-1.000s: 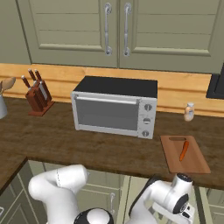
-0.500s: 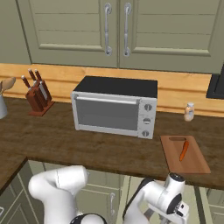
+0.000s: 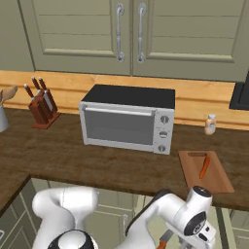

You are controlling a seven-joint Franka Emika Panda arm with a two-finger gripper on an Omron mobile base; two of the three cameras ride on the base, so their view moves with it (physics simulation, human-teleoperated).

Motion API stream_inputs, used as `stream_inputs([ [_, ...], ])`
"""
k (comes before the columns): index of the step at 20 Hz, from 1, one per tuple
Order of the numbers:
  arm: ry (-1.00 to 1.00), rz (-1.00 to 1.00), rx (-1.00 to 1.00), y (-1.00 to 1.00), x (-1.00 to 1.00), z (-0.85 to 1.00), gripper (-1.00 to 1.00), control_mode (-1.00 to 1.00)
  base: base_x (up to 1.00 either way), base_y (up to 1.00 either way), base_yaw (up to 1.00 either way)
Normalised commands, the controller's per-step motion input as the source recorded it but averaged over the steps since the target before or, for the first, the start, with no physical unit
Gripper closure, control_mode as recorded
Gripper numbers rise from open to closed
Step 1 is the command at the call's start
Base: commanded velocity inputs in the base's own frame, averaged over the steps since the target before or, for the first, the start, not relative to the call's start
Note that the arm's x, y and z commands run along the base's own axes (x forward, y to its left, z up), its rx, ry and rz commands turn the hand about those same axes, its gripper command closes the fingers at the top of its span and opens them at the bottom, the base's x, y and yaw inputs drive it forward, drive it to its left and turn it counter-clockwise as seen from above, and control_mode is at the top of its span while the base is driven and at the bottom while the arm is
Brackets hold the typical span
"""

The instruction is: Place the appropriate cutting tool for cutting the carrot skin on the cutting board.

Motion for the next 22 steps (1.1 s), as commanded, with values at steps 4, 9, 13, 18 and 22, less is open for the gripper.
stream_inputs([
  [4, 0.00, -0.10, -0.09, 0.00, -0.21, 1.00, 1.00, -1.00, 0.00, 0.00, 0.00],
  [9, -0.01, -0.06, -0.20, -0.15, 0.15, 1.00, 1.00, -1.00, 0.00, 0.00, 0.00],
  [13, -0.03, -0.03, -0.08, -0.52, 0.43, 0.95, 1.00, -1.00, 0.00, 0.00, 0.00],
  [18, -0.04, 0.00, -0.01, -0.42, 0.73, 0.65, 1.00, -1.00, 0.00, 0.00, 0.00],
  [22, 0.00, 0.03, 0.00, -0.27, 0.98, 0.38, 1.00, -1.00, 0.00, 0.00, 0.00],
])
